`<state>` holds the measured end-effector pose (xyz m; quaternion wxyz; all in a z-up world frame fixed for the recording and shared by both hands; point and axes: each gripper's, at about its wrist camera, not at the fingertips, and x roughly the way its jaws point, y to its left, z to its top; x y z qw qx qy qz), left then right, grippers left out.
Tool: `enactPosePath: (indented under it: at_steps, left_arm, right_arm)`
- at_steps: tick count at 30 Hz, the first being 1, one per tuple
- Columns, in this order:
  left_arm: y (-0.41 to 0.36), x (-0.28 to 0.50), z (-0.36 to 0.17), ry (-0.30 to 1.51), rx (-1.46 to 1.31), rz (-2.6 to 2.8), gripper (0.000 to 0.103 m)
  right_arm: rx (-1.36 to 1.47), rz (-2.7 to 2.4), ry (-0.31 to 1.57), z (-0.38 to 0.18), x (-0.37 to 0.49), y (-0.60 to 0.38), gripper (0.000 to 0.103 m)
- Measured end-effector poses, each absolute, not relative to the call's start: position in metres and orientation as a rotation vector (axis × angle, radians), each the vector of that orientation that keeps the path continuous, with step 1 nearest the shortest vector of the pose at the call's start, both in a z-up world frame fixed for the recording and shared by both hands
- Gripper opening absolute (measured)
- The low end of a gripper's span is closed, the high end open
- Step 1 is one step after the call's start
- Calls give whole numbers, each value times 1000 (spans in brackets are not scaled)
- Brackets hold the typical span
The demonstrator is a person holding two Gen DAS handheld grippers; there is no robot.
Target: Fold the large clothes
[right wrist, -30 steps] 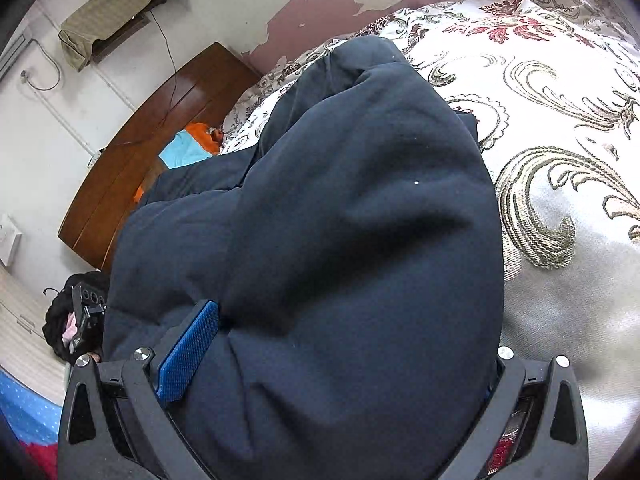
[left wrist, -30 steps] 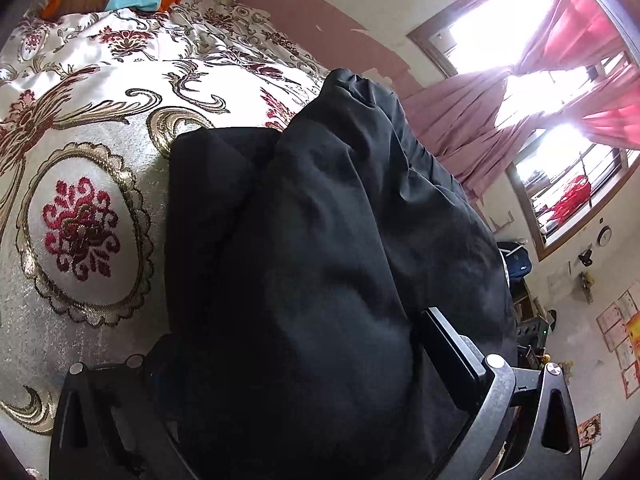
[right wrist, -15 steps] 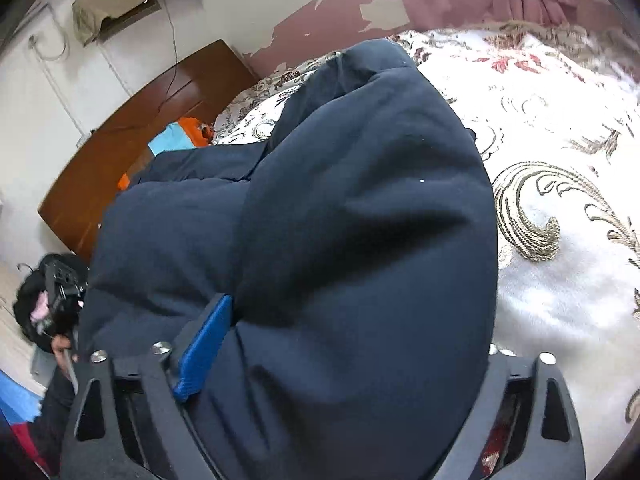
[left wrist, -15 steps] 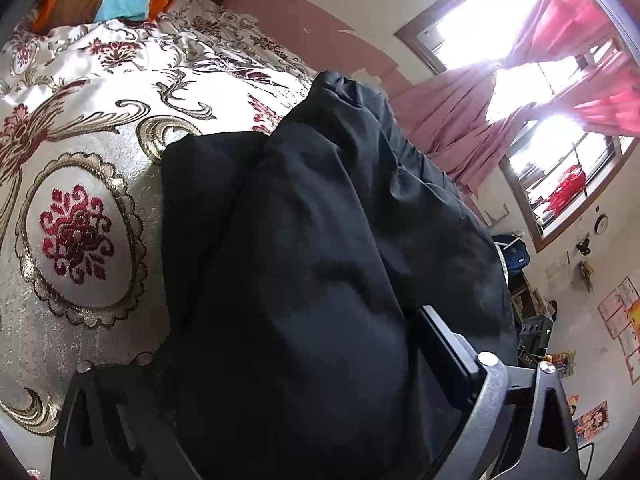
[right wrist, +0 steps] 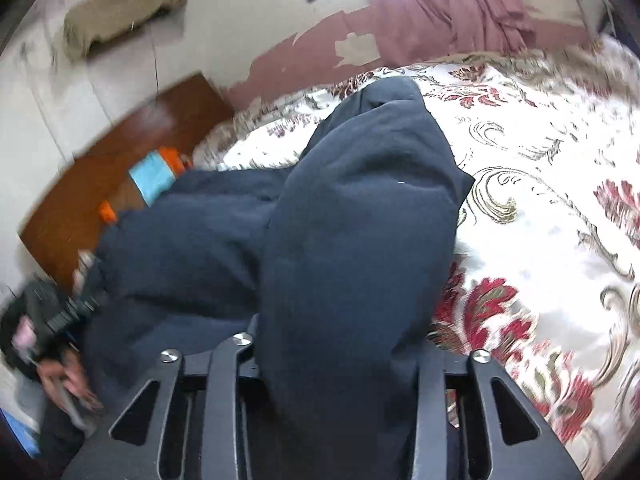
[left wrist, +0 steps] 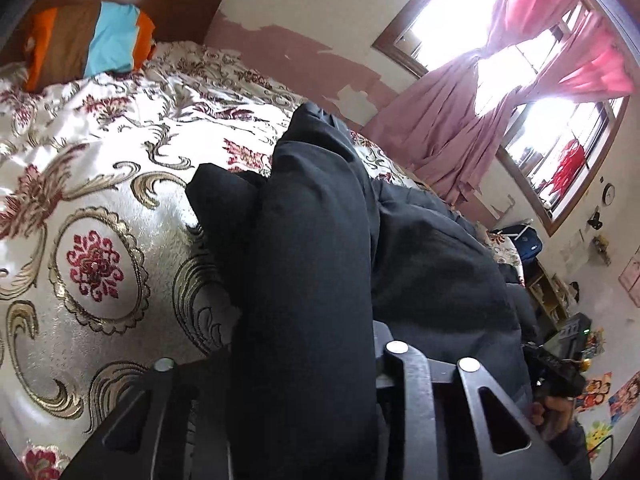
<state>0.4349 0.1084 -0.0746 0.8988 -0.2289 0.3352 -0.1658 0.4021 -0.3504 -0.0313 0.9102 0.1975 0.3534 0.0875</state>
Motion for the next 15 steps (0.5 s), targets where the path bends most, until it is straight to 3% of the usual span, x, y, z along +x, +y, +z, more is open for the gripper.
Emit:
enactPosePath:
  at_steps: [5,15]
  left_arm:
    - [99,423,-53,630,-467,-350,19]
    - [47,415,-10,561,-418,-421,18]
  right_arm:
    - [584,250,668,-10,386,-364,24]
    - [583,244,499,56,319,-386,23]
